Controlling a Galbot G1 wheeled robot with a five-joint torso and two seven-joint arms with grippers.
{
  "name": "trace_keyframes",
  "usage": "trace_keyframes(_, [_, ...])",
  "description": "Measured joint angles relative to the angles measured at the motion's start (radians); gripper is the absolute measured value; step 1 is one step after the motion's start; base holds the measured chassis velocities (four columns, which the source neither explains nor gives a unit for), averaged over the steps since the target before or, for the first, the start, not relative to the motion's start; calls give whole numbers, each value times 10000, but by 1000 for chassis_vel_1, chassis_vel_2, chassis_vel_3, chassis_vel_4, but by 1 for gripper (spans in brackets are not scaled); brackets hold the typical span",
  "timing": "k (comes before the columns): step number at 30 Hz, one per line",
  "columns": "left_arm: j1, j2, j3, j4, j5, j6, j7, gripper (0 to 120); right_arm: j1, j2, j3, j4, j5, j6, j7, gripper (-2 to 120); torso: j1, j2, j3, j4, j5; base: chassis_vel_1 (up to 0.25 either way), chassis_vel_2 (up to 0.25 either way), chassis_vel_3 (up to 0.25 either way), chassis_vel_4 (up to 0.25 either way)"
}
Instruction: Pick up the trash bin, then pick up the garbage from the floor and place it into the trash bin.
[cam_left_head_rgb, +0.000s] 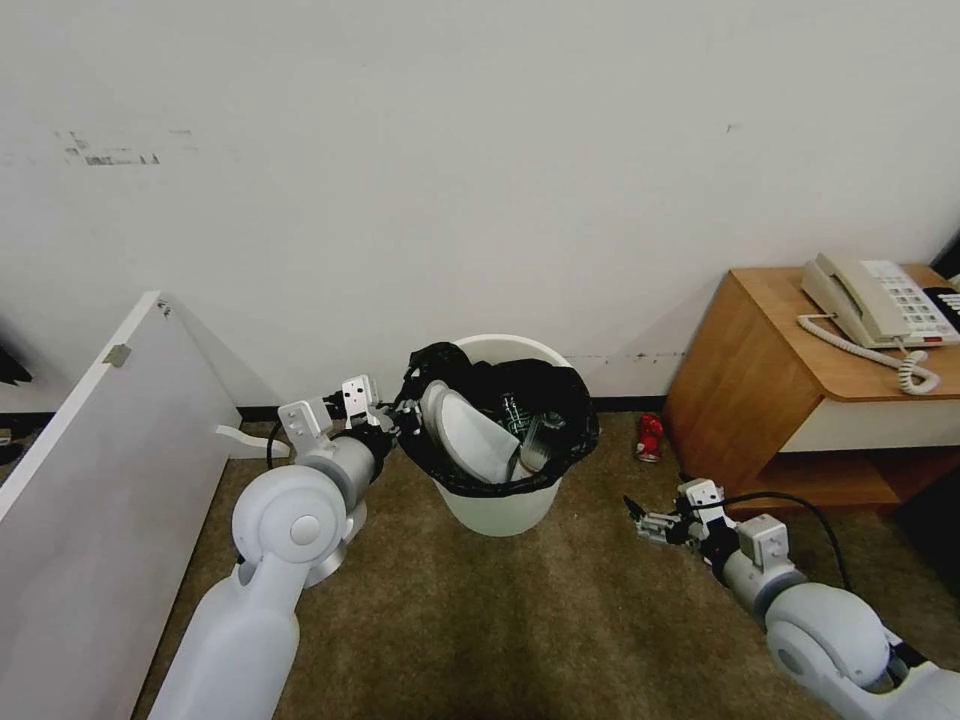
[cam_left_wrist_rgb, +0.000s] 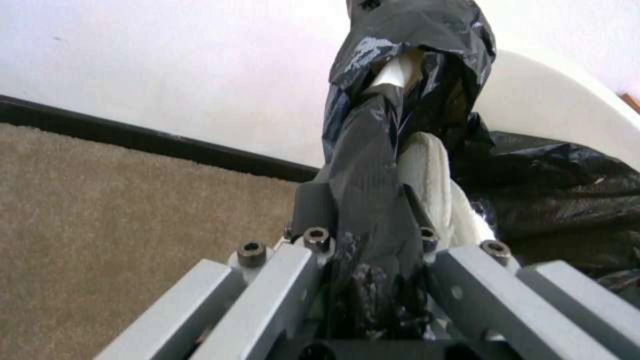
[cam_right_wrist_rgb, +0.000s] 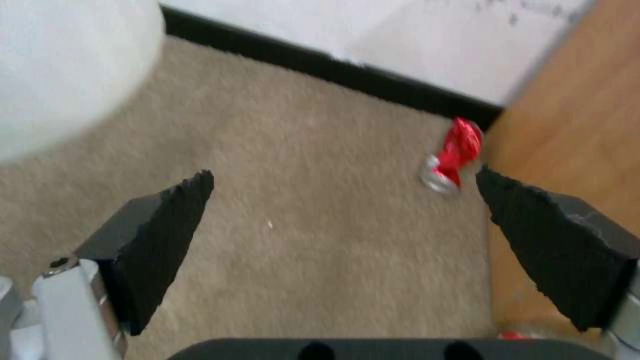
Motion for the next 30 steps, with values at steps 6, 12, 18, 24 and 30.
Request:
trace_keyframes(6, [-51,-33,35,51,2,-4,0,4,-210,-10,38,50,125,-307,398,100,0,0,0,0,1,0,0,0,0])
trace_keyframes(12, [-72,-29,44,69,-1,-7,0,4,-217,17,41,123,599,-746,846,100,0,0,1,1,0,0,0,0,0])
trace_keyframes(18, [-72,-14,45,76,-5,-10,2,4,-184,24,44,129,922,-1079,1011,100,0,0,1,1,0,0,0,0,0])
trace_keyframes(24, [-75,-12,46,86,-8,-17,2,4,-182,26,44,159,1085,-1378,1114,100,0,0,1,1,0,0,0,0,0])
trace_keyframes(30, [-73,-27,61,100,-5,-34,2,4,-180,86,46,105,1543,-1707,1554,100,0,-1,1,1,1,0,0,0,0])
